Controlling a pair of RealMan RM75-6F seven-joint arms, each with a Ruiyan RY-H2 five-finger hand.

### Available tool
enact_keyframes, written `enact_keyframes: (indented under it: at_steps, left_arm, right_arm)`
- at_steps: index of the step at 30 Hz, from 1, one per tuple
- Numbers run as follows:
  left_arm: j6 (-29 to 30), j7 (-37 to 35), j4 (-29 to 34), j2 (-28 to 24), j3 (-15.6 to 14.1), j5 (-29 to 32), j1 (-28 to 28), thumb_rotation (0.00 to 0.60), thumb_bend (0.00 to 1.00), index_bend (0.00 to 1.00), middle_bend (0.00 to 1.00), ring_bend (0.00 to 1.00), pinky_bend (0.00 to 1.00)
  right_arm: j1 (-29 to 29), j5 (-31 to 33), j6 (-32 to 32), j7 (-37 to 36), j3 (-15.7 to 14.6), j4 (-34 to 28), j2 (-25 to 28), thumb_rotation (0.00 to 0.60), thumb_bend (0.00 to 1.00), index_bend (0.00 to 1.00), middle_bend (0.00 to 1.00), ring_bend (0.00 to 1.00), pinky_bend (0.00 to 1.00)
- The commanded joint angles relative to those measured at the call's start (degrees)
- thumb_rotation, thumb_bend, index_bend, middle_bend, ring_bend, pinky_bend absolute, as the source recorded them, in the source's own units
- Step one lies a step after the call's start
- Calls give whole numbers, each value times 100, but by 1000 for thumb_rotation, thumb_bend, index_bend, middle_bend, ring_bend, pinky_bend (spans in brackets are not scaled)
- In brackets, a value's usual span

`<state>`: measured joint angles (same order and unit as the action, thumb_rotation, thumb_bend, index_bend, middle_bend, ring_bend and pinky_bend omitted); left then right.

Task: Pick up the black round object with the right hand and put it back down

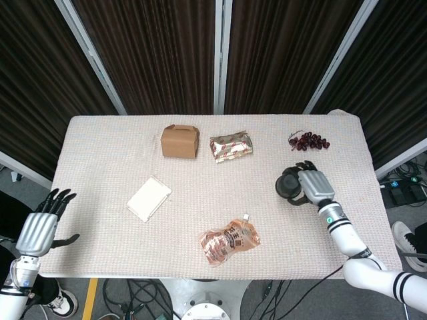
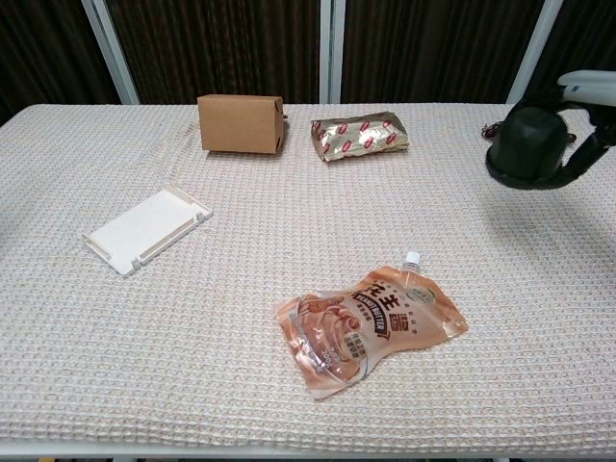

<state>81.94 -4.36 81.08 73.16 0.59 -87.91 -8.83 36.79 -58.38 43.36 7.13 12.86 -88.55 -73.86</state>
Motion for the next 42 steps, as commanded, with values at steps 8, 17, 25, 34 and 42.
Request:
enact_keyframes:
  at_steps: [8,17,25,34,42]
  left_arm:
    - [11,-147,-112,-12,22,19,5,600,24,133,67,0,221]
    - [72,-108,-129,6,15,5,37,600,24,133,67,0,221]
    - [-7,-129,-131,-5,32,59,14,600,24,133,67,0,221]
    - [64,30,-34,-54,4,25,55,600,23,133,67,0,221]
    - [-46,-37,-90,-36,9,113,49,600,23,133,67,0,221]
  right_arm:
    - [132,-143,548,304,-160,-205,-405,600,195,377,453,101,0]
    - [273,-591,384,218,-389,-170,-886,600,197,388,454,100,0]
    - [-69,-608,1104,94,-277,-8,-599,600,197,390,452,101,0]
    - [204,-920,443,-117,-494,-22,-1050,600,198,391,458,101,0]
    - [-34,-568,852,-179,-314,362,-791,600,199,393,456,101,0]
